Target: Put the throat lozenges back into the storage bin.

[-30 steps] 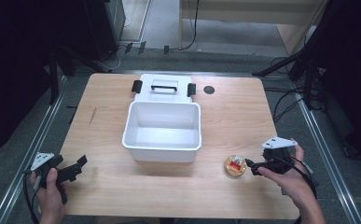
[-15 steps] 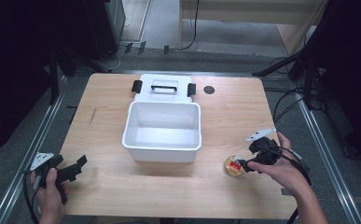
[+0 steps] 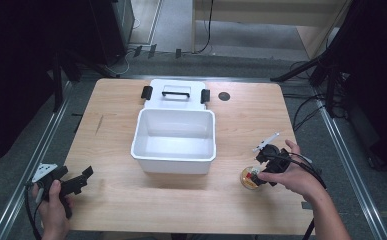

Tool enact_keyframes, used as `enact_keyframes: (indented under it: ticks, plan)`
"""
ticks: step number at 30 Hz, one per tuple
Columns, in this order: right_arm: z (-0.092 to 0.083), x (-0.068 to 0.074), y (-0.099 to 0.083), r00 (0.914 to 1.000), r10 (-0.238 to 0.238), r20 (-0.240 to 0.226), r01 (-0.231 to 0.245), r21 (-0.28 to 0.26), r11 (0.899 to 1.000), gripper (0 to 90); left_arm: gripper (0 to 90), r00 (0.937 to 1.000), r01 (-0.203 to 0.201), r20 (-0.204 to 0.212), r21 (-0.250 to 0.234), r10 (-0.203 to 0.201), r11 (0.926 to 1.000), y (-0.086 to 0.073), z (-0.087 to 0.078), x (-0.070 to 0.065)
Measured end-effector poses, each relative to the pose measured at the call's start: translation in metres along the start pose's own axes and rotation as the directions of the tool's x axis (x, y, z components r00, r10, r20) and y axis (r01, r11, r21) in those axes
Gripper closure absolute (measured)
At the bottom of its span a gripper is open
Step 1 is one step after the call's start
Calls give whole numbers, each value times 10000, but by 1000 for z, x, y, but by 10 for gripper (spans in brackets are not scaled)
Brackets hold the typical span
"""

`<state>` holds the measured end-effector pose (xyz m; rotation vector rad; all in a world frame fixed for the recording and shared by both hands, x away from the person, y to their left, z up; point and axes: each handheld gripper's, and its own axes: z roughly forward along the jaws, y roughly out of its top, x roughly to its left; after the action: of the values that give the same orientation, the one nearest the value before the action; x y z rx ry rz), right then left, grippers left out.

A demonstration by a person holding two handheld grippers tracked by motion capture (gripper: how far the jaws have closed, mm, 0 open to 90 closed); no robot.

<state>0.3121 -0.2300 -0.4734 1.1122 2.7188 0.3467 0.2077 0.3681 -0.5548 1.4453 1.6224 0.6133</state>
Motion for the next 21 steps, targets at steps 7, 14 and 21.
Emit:
enact_keyframes:
  ticks: [7,14,21]
  plan:
    - [8,9,9,9992,-339,-198,349,531,9980,23,0,10000,11,15,12,-11,10000,0,0,0]
    - [17,18,13,9976,-555,-415,594,993,9933,25,0,10000,57,51,0,-57,10000,0,0,1]
    - [28,25,15,9969,-689,-373,736,1473,9864,25,0,10000,64,54,-11,-64,10000,0,0,1]
